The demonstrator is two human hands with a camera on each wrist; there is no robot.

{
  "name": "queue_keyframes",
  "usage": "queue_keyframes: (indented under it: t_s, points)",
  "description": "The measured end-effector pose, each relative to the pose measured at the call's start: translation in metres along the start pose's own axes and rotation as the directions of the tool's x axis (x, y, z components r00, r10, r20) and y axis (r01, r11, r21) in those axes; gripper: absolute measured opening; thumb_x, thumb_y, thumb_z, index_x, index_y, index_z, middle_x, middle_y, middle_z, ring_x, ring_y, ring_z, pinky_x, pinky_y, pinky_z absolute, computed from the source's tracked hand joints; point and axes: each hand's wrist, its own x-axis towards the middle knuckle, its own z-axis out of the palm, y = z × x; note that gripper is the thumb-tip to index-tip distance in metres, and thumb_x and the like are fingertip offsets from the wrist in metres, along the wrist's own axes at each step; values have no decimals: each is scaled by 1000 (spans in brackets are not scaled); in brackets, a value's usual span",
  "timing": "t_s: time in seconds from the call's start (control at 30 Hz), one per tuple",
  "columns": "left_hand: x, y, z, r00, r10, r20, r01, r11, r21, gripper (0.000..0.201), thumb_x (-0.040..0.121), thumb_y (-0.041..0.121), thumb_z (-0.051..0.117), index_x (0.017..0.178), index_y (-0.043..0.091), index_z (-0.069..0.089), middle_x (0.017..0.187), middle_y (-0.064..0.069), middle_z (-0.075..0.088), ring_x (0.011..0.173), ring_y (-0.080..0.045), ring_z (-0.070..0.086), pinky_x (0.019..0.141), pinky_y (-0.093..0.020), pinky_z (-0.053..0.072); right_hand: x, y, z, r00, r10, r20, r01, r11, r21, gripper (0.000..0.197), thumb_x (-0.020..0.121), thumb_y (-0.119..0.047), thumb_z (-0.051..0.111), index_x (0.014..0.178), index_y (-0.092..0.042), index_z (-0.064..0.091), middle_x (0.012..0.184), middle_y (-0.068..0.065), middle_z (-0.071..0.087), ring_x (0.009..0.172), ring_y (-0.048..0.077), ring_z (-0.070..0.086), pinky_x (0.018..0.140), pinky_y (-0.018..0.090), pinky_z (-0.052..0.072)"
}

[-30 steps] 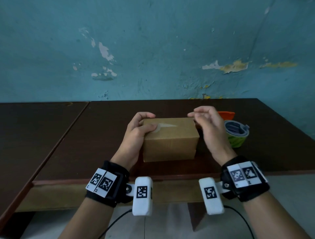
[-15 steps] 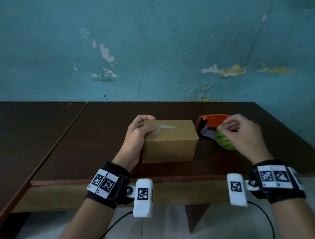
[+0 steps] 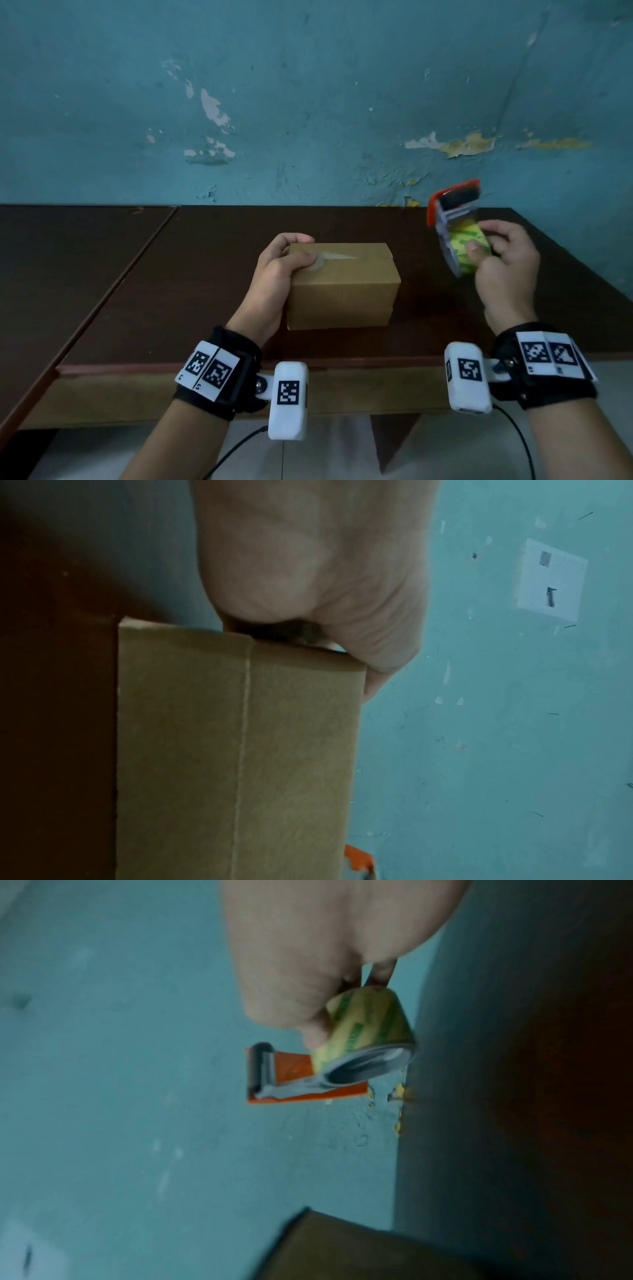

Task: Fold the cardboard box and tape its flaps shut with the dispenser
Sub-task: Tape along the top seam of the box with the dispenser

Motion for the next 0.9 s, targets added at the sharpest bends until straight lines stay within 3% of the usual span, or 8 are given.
queue_keyframes:
  t_s: [0.07,0.17,0.27,0.4,0.5,0.6,0.7,0.9]
  points:
    - [0,0,1,1000,0,4,0,1000,-4,16,95,7,63,108,16,67,104,-8,70,80,-16,67,58,-27,55,1,-1,4,991,127,39,-132,940,314,32,98,2,51,122,-18,61,107,-5,69,100,10,67,92,34,55]
    - [-1,0,2,1000,-1,7,1,1000,-2,17,95,7,63,109,16,67,104,-7,70,79,-15,68,59,-27,55,0,-5,6,943,222,248,-332,646,687,34,94,-5,49,124,-13,62,98,3,68,87,13,65,85,29,51]
    - [0,0,2,1000,-6,8,6,1000,4,17,95,7,64,110,16,67,104,-7,70,76,-12,69,57,-26,55,-3,-8,7,912,180,369,-410,460,788,37,81,-18,55,114,-12,68,82,1,63,82,14,62,93,30,46]
    - [0,-1,2,1000,-9,9,9,1000,7,16,95,8,64,109,17,67,104,-8,70,79,-15,68,59,-29,55,-6,-4,9,888,174,425,-459,352,816,35,93,-18,49,121,-8,67,79,1,58,83,16,61,109,39,42]
    - [-1,0,2,1000,-5,14,5,1000,-2,16,95,8,64,108,16,67,103,-7,70,76,-14,69,59,-29,55,-6,-4,10,908,134,396,-413,429,803,30,98,-16,48,122,-9,65,90,2,65,91,16,61,98,31,48]
    - [0,-2,2,1000,22,12,-22,1000,12,18,95,5,62,109,16,66,107,-8,70,75,-10,70,59,-26,55,-9,-11,14,958,26,287,-225,689,689,39,96,-3,53,134,-8,57,117,5,69,107,20,67,95,30,52]
    - [1,-3,3,994,100,51,-100,995,1,27,94,-4,59,110,17,65,122,-10,73,97,-18,71,73,-28,58,-21,-18,21,976,-89,200,-15,885,466,46,91,5,62,133,-13,53,119,2,71,113,15,69,93,31,56]
    - [7,3,4,965,241,108,-246,968,38,41,86,-24,52,108,9,60,106,-7,78,100,-15,72,78,-27,58,-43,-14,38,880,-442,175,423,896,135,46,83,-5,79,120,-16,54,103,-4,72,97,8,71,84,27,58]
